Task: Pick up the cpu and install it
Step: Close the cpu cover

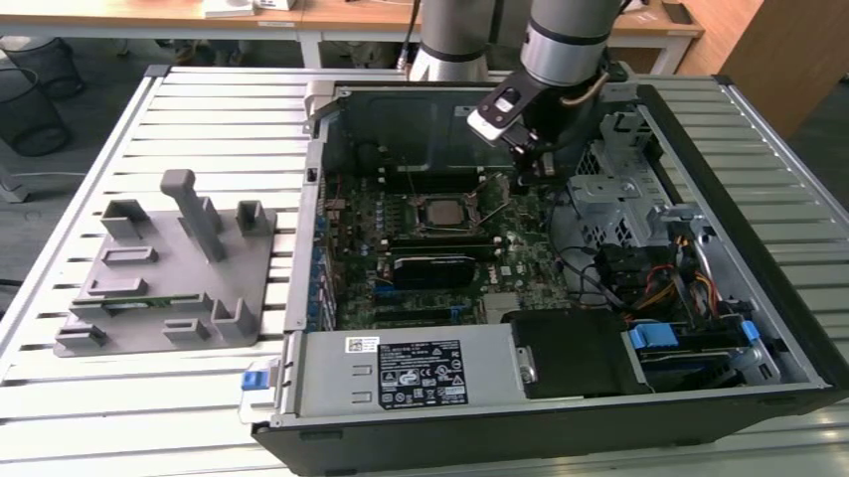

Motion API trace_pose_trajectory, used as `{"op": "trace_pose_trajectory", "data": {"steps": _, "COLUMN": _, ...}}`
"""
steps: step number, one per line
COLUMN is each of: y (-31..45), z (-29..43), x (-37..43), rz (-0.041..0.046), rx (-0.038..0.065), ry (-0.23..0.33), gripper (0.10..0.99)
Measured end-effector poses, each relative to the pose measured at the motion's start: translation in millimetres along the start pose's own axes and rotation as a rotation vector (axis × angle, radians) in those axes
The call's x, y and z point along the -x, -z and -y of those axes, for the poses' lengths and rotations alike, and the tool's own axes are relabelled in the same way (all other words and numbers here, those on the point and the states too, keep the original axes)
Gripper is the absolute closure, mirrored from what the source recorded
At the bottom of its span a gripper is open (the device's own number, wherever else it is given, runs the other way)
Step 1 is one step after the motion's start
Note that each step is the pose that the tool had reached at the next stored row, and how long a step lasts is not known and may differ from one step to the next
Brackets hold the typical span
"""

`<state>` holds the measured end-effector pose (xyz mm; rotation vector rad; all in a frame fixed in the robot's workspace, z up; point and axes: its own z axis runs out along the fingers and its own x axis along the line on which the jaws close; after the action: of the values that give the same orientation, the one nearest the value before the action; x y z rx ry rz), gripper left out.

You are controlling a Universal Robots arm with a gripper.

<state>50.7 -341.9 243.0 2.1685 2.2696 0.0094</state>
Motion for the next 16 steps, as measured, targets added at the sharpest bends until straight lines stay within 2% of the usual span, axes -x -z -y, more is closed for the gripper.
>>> {"op": "trace_pose_trajectory", "data": {"steps": 16, "y": 1.3, "z": 8.4, "x": -7.0, "rz": -0.0013, "rx": -0.014, "ry": 0.0, "gripper": 0.98}}
